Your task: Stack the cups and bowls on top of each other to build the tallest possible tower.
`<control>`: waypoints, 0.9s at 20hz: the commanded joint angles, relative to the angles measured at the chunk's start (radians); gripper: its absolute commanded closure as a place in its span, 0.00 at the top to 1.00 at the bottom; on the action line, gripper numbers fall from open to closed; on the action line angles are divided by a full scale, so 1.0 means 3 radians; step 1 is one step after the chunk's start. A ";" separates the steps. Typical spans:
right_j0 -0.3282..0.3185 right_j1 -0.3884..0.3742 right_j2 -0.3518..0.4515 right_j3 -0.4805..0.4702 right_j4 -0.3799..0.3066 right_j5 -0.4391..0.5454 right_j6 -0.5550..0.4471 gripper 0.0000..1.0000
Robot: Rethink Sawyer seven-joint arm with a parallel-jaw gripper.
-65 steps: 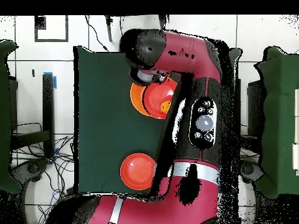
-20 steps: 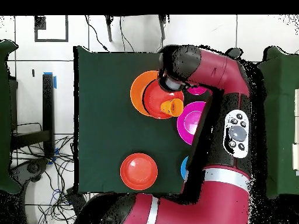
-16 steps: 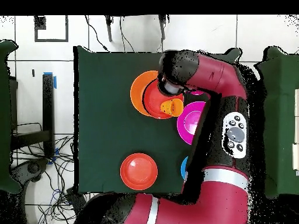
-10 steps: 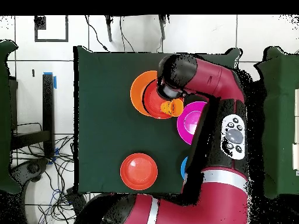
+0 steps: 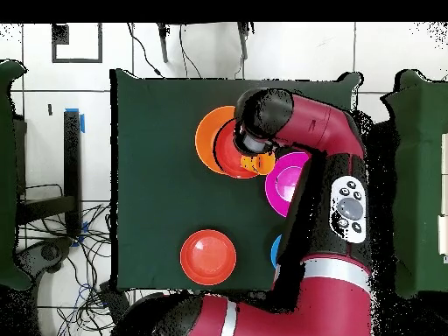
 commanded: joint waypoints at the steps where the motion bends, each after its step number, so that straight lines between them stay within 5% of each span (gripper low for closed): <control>1: -0.0021 0.0057 0.0284 0.0331 -0.0154 -0.0266 -0.0117 1.00; 16: -0.0008 0.0104 0.0281 0.0352 -0.0185 -0.0368 -0.0093 1.00; 17: 0.0001 0.0106 0.0270 0.0344 -0.0199 -0.0366 -0.0090 0.00; 18: 0.0005 0.0106 0.0267 0.0344 -0.0206 -0.0373 -0.0091 0.00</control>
